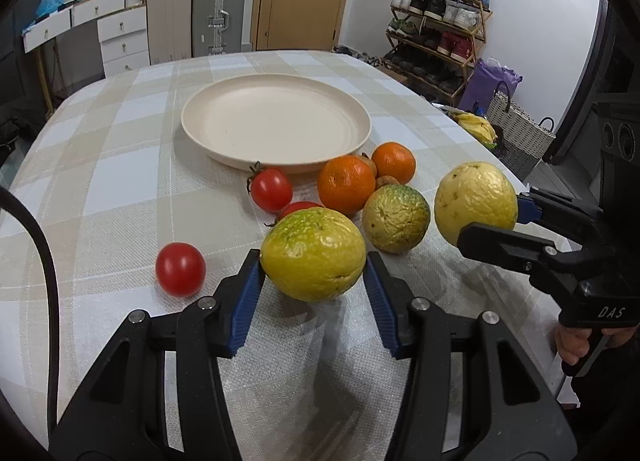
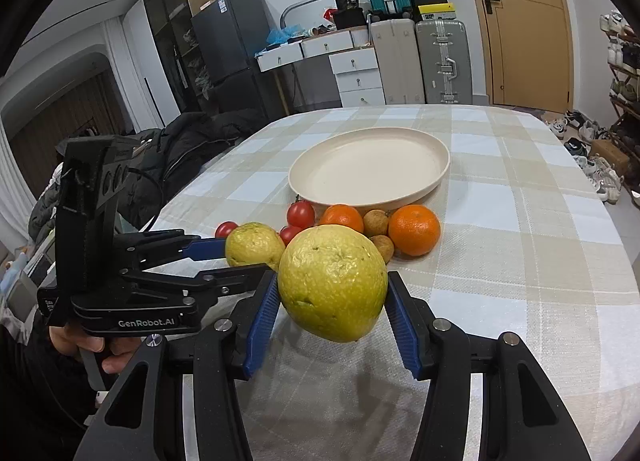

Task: Organize fruits
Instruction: 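Carry both yellow citrus fruits onto the cream plate and open both tools, then move the left tool to a red tomato while the right tool approaches the green-mottled citrus, then grasp the red tomato with the left tool while the right tool grasps the green-mottled citrus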

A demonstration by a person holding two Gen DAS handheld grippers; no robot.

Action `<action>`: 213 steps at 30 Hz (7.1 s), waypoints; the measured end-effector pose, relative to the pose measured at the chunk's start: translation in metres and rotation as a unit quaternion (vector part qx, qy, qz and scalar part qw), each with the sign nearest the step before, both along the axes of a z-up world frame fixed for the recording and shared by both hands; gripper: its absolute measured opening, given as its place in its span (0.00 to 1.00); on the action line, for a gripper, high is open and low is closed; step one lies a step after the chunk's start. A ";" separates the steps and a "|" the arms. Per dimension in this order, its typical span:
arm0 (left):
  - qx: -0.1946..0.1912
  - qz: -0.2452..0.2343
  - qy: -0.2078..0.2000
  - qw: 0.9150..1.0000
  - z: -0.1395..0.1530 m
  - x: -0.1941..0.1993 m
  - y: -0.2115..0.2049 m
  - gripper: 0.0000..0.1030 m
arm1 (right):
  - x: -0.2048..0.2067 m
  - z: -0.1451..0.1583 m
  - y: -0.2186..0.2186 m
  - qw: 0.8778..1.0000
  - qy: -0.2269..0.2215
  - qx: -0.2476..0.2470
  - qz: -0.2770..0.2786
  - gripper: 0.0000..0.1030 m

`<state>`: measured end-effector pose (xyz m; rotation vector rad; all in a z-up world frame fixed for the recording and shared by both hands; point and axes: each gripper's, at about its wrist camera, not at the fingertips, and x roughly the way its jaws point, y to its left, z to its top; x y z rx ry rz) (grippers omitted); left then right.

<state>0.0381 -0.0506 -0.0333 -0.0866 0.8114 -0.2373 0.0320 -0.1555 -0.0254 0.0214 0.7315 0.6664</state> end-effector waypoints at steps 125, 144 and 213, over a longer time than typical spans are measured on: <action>0.054 0.120 -0.045 0.990 0.034 0.005 0.056 0.99 | 0.063 0.016 0.008 0.996 0.012 -0.041 -0.072 1.00; 0.055 0.124 0.013 0.991 0.007 0.018 0.058 0.99 | 0.061 -0.006 0.022 0.995 0.057 -0.061 -0.053 1.00; 0.024 0.064 0.032 0.997 0.000 0.019 0.054 0.26 | 0.053 -0.024 0.041 0.993 0.093 -0.063 0.025 0.51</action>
